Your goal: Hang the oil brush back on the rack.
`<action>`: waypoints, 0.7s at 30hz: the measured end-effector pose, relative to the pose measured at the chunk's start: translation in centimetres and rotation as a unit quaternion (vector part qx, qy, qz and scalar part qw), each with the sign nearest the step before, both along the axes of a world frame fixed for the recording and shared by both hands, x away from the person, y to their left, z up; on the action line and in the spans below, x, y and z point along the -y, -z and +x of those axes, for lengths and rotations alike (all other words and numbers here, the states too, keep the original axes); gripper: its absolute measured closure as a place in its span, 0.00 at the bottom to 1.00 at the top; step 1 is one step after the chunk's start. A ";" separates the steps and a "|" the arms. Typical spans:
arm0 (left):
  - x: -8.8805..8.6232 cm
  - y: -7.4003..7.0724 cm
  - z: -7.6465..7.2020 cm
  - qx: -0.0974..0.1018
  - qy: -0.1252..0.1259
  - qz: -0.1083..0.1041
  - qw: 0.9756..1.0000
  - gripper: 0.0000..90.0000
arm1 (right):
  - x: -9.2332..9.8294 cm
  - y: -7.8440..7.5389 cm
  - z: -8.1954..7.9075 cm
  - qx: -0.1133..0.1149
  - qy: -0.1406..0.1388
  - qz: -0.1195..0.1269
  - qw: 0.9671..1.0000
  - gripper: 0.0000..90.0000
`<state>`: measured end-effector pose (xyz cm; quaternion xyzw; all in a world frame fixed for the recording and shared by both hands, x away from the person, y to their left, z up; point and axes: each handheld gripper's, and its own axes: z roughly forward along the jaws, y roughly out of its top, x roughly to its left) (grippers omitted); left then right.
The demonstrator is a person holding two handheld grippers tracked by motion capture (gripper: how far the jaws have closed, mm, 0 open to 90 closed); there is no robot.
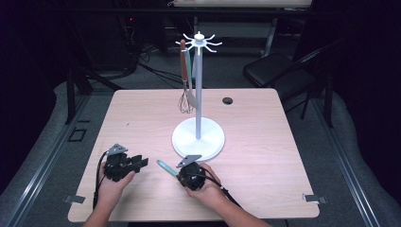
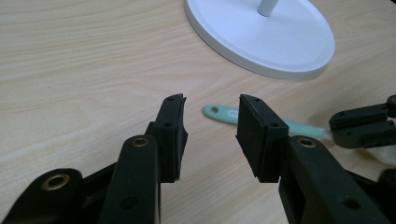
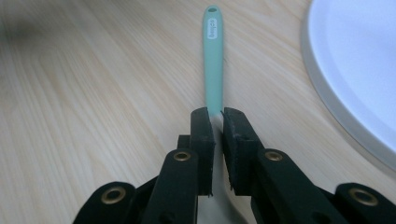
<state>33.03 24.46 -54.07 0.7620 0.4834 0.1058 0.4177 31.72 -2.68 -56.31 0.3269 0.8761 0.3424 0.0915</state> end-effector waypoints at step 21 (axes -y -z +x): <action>0.5 0.0 0.0 -0.007 0.005 0.005 1.000 0.68 | 10.9 0.5 -1.7 -0.030 -0.018 -0.012 0.999 0.86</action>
